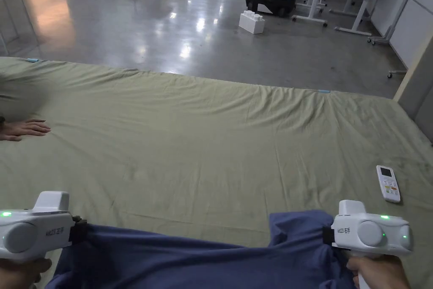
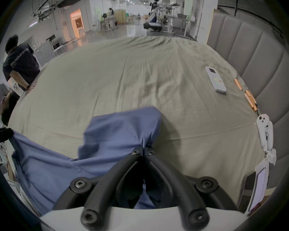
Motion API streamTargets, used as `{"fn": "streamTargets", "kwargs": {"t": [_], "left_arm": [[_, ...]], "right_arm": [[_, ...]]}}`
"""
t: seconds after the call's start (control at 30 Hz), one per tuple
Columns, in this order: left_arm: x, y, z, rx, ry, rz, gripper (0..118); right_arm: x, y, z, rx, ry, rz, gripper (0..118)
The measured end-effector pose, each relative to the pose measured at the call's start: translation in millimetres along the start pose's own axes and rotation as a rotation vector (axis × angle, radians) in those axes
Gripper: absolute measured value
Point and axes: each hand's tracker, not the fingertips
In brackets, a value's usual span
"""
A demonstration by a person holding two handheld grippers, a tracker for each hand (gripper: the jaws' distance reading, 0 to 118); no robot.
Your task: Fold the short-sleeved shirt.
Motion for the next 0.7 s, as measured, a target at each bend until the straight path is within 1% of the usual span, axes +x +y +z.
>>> {"fn": "streamTargets", "kwargs": {"t": [0.1, 0.17, 0.33, 0.5, 0.7], "left_arm": [[-3, -3, 20, 0.027, -0.018, 0.005, 5], [-5, -6, 35, 0.044, -0.029, -0.002, 5], [-12, -21, 74, 0.086, -0.052, -0.012, 5], [-17, -45, 102, 0.097, -0.075, -0.020, 5], [-22, -90, 122, 0.040, -0.096, -0.062, 5]], "right_arm": [[9, -6, 30, 0.062, 0.035, -0.015, 1], [11, -13, 56, 0.095, 0.039, -0.021, 1], [15, -36, 110, 0.141, 0.032, 0.018, 1], [18, -73, 148, 0.142, 0.021, 0.040, 1], [20, -126, 160, 0.065, 0.009, 0.069, 1]]}}
